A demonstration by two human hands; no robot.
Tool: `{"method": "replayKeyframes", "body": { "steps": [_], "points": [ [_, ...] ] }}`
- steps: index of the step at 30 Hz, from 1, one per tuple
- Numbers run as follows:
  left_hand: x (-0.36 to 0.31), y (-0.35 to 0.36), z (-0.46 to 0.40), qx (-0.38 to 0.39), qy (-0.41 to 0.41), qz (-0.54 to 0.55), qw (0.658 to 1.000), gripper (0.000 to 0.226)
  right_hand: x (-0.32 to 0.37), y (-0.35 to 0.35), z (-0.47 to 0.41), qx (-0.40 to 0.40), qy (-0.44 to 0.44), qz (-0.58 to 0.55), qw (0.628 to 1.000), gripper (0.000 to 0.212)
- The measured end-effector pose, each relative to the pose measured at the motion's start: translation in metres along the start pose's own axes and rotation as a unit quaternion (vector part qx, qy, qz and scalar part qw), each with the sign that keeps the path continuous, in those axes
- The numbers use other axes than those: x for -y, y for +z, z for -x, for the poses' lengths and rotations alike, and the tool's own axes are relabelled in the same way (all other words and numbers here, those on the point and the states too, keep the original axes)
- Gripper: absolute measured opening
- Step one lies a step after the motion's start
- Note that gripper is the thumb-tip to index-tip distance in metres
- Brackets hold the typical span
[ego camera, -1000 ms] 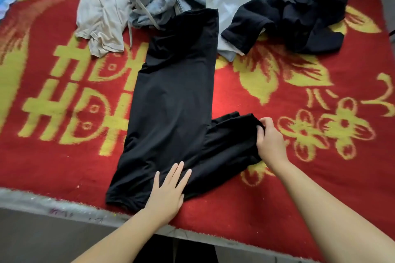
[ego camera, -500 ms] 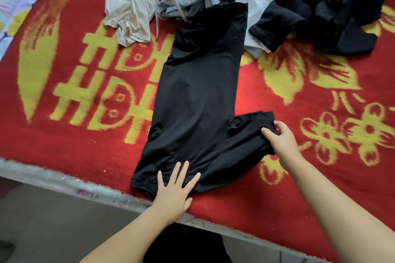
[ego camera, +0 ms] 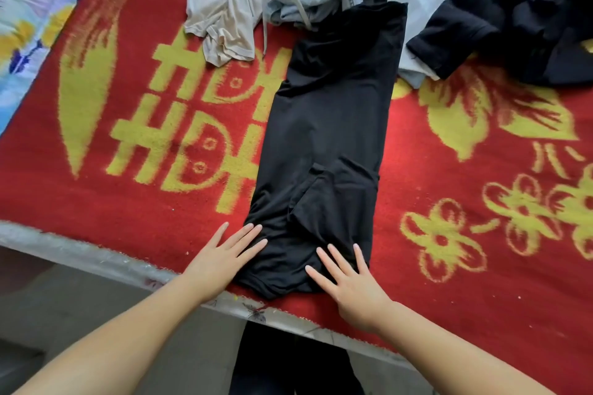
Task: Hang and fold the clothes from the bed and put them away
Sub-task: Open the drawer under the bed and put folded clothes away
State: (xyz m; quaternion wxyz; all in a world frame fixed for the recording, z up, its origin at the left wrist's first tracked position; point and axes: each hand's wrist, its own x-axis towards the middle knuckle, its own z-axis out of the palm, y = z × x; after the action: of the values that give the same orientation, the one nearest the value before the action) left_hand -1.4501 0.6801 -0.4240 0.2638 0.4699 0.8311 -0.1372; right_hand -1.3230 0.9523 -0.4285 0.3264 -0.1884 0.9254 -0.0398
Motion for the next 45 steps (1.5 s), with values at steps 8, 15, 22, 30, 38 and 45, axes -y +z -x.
{"method": "replayKeyframes", "body": {
  "steps": [8, 15, 22, 30, 38, 45],
  "points": [
    [0.011, -0.002, -0.013, -0.008, 0.102, -0.001, 0.995, 0.073, -0.006, -0.011, -0.007, -0.061, 0.037, -0.008, 0.997, 0.069],
    [-0.011, -0.041, 0.022, 0.151, 0.075, 0.266, 0.949, 0.036, -0.003, -0.035, 0.028, 0.064, -0.042, -0.238, 0.968, 0.054],
    [0.038, -0.133, -0.019, 0.019, -0.165, 0.682, 0.712, 0.038, -0.069, -0.111, 0.018, -0.036, 0.141, -0.584, 0.799, 0.05],
    [0.035, -0.113, -0.11, -0.22, -0.259, 0.345, 0.875, 0.061, -0.072, -0.107, -0.043, -0.25, 0.314, -0.192, 0.896, 0.058],
    [0.0, -0.041, -0.089, -0.037, -0.037, 0.037, 0.998, 0.098, -0.045, -0.047, -0.04, -0.049, 0.225, -0.055, 0.972, 0.103],
    [-0.007, -0.066, -0.088, 0.07, -0.03, 0.054, 0.996, 0.083, -0.05, -0.075, -0.046, 0.065, 0.188, -0.055, 0.978, 0.088]
  ]
}}
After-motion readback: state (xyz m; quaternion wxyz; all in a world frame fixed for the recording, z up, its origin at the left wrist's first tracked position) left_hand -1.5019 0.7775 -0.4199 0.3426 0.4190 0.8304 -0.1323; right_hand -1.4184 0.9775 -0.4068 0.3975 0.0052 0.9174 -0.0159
